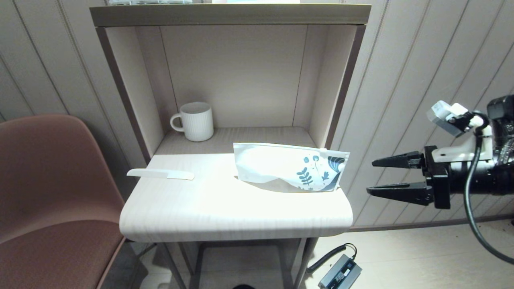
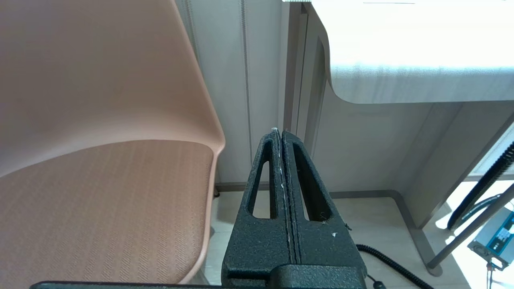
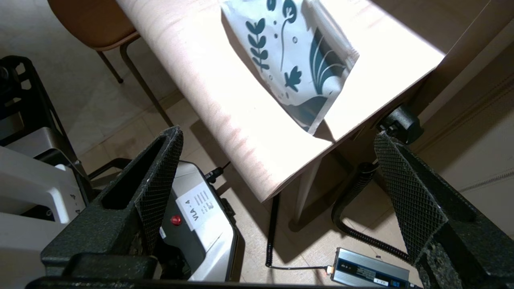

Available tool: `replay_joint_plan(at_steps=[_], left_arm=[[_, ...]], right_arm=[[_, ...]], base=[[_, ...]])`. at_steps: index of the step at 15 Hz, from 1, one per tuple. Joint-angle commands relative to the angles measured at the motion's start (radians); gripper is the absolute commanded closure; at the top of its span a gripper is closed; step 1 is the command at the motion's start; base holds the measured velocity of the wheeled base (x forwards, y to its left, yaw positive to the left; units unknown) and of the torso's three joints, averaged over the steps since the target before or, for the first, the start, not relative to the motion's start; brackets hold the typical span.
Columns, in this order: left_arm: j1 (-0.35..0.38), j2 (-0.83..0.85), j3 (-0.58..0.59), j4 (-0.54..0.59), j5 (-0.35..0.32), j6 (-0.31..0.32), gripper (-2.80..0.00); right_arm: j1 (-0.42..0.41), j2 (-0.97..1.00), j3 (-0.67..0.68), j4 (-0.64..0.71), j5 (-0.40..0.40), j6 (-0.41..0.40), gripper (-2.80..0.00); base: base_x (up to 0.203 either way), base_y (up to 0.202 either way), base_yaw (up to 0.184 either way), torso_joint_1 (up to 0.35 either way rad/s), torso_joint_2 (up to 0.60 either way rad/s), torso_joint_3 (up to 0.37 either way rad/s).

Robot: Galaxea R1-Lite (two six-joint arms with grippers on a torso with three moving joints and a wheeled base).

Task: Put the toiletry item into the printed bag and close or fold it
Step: Pick up the storage bag

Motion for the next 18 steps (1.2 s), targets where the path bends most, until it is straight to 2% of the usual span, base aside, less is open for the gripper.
replay_joint_plan(at_steps=[1,7,10,18], left_arm=[[0.0,0.001,0.0,0.0,-0.001,0.0,0.0],[0.0,0.001,0.0,-0.001,-0.001,0.0,0.0],[0.0,0.001,0.0,-0.001,-0.001,0.0,0.0],[0.0,0.001,0.0,-0.001,-0.001,0.0,0.0]], right_arm=[[0.002,0.061,-0.04,0.001,0.005,-0.003,-2.8],[0.006,0.215,-0.155,0.002,0.015,0.003,-2.8],[0.011,0.303,-0.22,0.001,0.084,0.003,-2.8],[0.118,0.38,-0.287,-0.001,0.089,0.0,-2.8]], base=[[0.0,0.0,0.0,0.0,0.0,0.0],[0.0,0.0,0.0,0.0,0.0,0.0],[0.0,0.0,0.0,0.0,0.0,0.0],[0.0,0.0,0.0,0.0,0.0,0.0]])
